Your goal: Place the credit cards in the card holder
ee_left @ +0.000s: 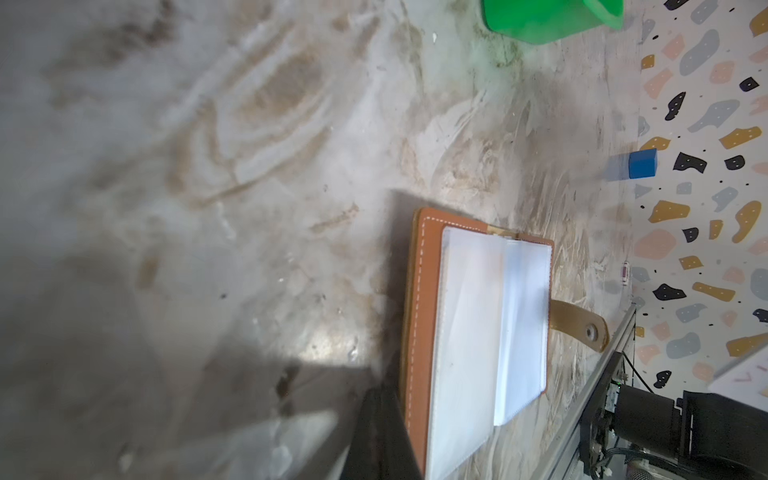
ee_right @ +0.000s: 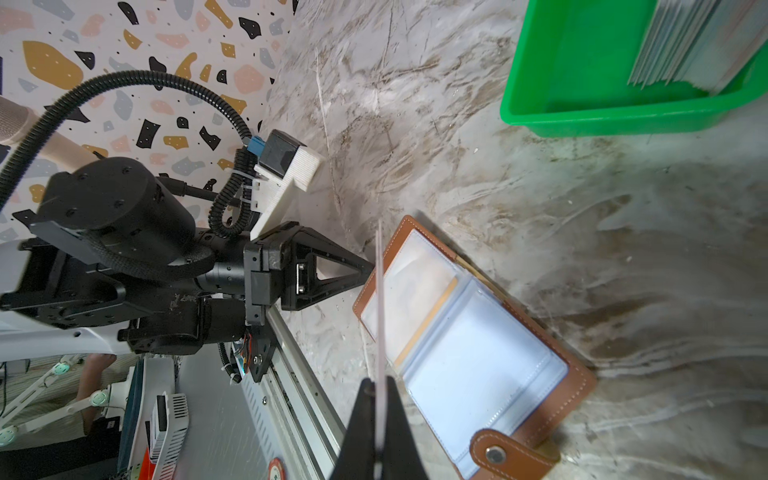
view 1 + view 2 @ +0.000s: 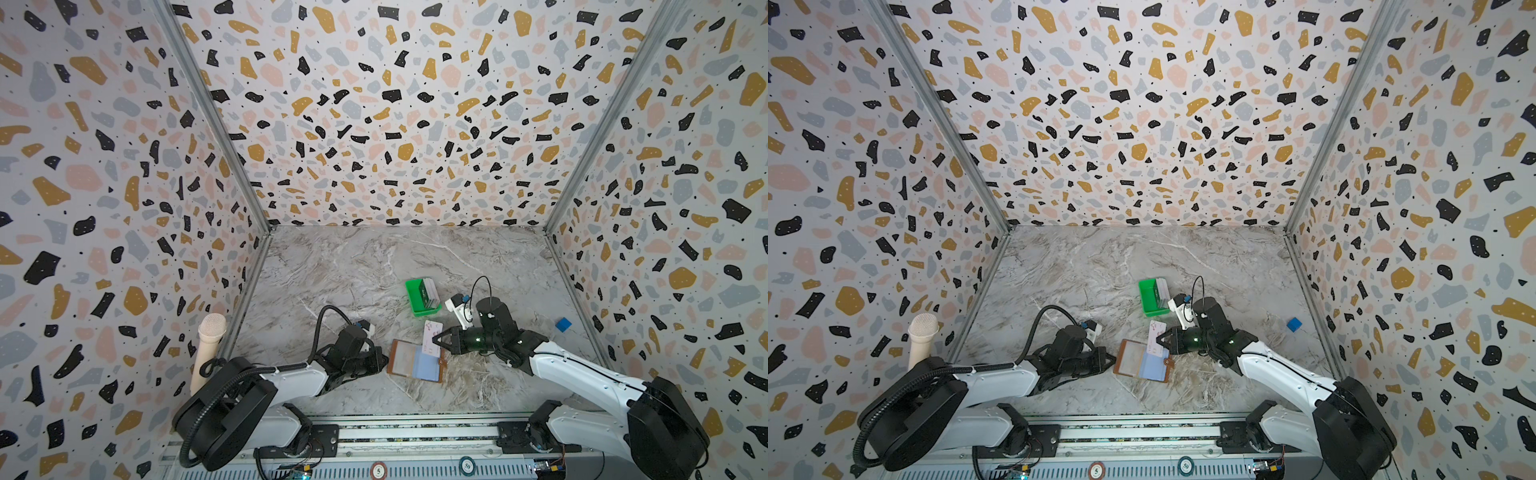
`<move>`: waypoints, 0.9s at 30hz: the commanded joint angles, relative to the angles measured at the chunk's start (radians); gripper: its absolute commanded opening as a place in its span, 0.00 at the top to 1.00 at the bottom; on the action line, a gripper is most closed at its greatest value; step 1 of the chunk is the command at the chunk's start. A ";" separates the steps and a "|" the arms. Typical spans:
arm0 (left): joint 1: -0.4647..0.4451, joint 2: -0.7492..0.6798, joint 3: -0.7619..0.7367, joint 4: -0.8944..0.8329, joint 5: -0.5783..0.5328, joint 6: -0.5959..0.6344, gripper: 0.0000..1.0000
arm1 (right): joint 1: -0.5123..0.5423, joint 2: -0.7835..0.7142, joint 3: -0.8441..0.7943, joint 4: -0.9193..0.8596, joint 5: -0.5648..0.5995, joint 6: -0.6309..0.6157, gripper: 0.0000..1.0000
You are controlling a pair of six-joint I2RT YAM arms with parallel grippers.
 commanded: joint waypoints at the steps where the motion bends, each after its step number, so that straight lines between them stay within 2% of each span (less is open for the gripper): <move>1: -0.030 0.019 0.021 0.025 -0.004 -0.003 1.00 | 0.009 0.004 0.029 0.001 0.011 -0.007 1.00; 6: -0.086 0.032 0.009 0.037 0.012 -0.026 1.00 | 0.012 0.012 0.025 0.014 0.020 -0.005 1.00; 9: -0.089 -0.025 -0.006 -0.041 -0.009 -0.049 1.00 | 0.016 0.025 0.025 0.020 0.017 -0.007 1.00; 12: -0.081 -0.112 0.004 -0.182 -0.080 -0.038 1.00 | 0.027 0.039 0.025 0.031 0.023 -0.008 1.00; 14: -0.067 -0.158 0.016 -0.213 -0.106 -0.009 1.00 | 0.036 0.046 0.023 0.038 0.035 -0.007 1.00; 17: -0.063 -0.165 0.042 -0.132 -0.072 -0.025 0.99 | 0.047 0.061 0.020 0.051 0.051 -0.006 1.00; 21: -0.086 -0.086 0.092 -0.020 -0.029 -0.025 0.95 | 0.061 0.086 0.007 0.072 0.070 0.009 1.00; 27: -0.094 -0.005 0.107 0.018 -0.015 -0.013 0.97 | 0.079 0.124 -0.015 0.130 0.086 0.040 1.00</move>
